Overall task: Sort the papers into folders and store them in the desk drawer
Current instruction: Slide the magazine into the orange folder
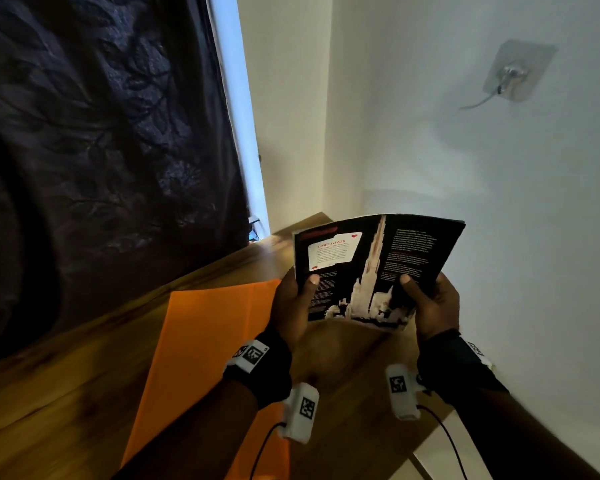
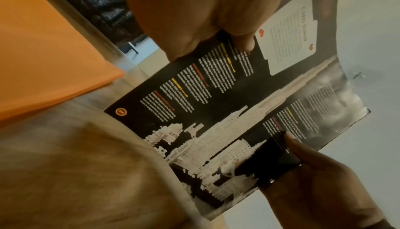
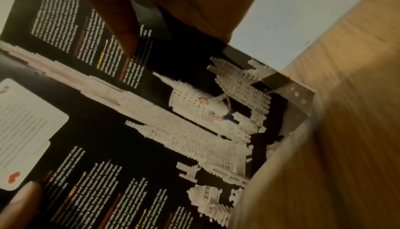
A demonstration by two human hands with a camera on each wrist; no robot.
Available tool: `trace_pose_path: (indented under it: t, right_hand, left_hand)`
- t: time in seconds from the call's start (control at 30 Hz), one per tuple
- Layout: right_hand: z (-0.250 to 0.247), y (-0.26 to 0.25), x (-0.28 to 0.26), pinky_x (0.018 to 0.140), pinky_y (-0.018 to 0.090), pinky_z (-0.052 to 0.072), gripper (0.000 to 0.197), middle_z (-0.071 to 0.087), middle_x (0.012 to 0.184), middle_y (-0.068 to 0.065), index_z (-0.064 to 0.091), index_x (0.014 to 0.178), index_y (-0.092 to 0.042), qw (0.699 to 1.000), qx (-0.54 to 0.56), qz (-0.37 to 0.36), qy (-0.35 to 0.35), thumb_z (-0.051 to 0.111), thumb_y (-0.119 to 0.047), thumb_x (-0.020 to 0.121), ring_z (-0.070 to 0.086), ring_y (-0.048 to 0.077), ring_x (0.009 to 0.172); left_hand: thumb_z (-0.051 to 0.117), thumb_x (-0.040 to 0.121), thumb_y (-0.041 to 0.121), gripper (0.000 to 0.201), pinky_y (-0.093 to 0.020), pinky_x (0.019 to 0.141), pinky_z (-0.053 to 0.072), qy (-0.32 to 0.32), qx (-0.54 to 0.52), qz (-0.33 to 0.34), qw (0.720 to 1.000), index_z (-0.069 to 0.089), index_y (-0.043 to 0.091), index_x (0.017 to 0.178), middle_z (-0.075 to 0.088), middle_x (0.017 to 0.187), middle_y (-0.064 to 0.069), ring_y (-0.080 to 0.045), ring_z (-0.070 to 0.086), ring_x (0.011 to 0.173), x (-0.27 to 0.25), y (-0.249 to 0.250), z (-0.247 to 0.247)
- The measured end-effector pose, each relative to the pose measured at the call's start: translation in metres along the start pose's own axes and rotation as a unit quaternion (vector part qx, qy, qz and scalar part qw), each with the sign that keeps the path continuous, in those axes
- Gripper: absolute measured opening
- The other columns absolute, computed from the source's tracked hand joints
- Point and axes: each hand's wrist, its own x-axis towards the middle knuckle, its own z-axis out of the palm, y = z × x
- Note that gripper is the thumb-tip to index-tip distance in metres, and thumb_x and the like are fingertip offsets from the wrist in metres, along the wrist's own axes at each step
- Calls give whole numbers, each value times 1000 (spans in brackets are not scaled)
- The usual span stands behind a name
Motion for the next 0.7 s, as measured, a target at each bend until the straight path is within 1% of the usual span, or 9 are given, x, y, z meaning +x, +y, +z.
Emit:
trace_pose_path:
  t: [0.13, 0.23, 0.33, 0.4, 0.43, 0.5, 0.57, 0.63, 0.7]
  right_hand:
    - [-1, 11, -5, 67, 16, 55, 22, 73, 93, -10, 64, 111, -12, 999, -5, 34, -4, 60, -4, 91, 70, 2, 86]
    - [-6, 21, -8, 73, 23, 54, 17, 70, 98, -11, 66, 104, -25, 996, -48, 73, 0, 60, -13, 93, 68, 1, 86]
    - [-11, 18, -4, 84, 36, 52, 16, 70, 99, -2, 66, 108, -19, 989, -144, 45, 5, 61, -18, 93, 67, 16, 91]
    - [-15, 17, -3, 85, 35, 48, 20, 68, 101, 0, 67, 111, -16, 971, -237, 10, -11, 61, -20, 92, 62, 22, 94]
    - [-18, 17, -4, 85, 34, 46, 20, 67, 100, 0, 67, 110, -15, 964, -265, 4, -17, 62, -20, 92, 61, 23, 94]
    - [-24, 24, -8, 86, 37, 49, 19, 70, 98, 2, 69, 107, -17, 958, -286, 20, -22, 63, -21, 90, 63, 25, 93]
    - [-32, 33, -14, 88, 42, 51, 19, 72, 99, 6, 71, 106, -18, 952, -302, 47, -10, 65, -23, 89, 65, 27, 92]
    - [-42, 40, -21, 87, 39, 49, 22, 72, 101, 11, 71, 107, -11, 948, -311, 68, 7, 66, -19, 88, 64, 27, 91]
    - [-52, 46, -28, 85, 39, 48, 24, 71, 102, 17, 70, 108, -4, 944, -317, 90, 28, 67, -16, 87, 65, 31, 92]
  left_hand:
    - [49, 96, 25, 46, -42, 107, 44, -54, 53, -25, 997, 47, 15, 140, 60, 135, -2, -15, 56, 125, 2, -15, -4]
    - [48, 93, 26, 45, -49, 108, 42, -76, 85, -44, 992, 49, 14, 136, 61, 132, -7, -18, 58, 122, 8, -25, -10]
    - [49, 94, 22, 37, -46, 100, 48, -79, 70, -44, 993, 55, 14, 129, 65, 123, -9, -22, 62, 115, 11, -17, -14]
    - [48, 98, 13, 26, -41, 98, 49, -89, 58, -67, 992, 56, 24, 120, 66, 117, -3, -18, 64, 109, 8, -14, -15]
    - [48, 99, 10, 27, -39, 98, 48, -104, 74, -82, 988, 56, 30, 116, 66, 117, 0, -16, 63, 109, 6, -16, -17]
    - [53, 97, 20, 22, -40, 100, 48, -154, 147, -107, 971, 56, 32, 116, 65, 120, 0, -19, 62, 112, -2, -25, -27]
    - [57, 91, 41, 30, -42, 94, 51, -190, 312, -132, 922, 58, 22, 114, 66, 117, -7, -25, 62, 106, -12, -30, -42]
    - [59, 88, 50, 45, -41, 89, 50, -160, 511, -148, 831, 53, 16, 116, 59, 118, -11, -30, 58, 106, -26, -35, -57]
    - [61, 83, 60, 64, -45, 93, 47, -131, 615, -173, 758, 45, 14, 125, 47, 128, -13, -34, 50, 116, -44, -32, -65]
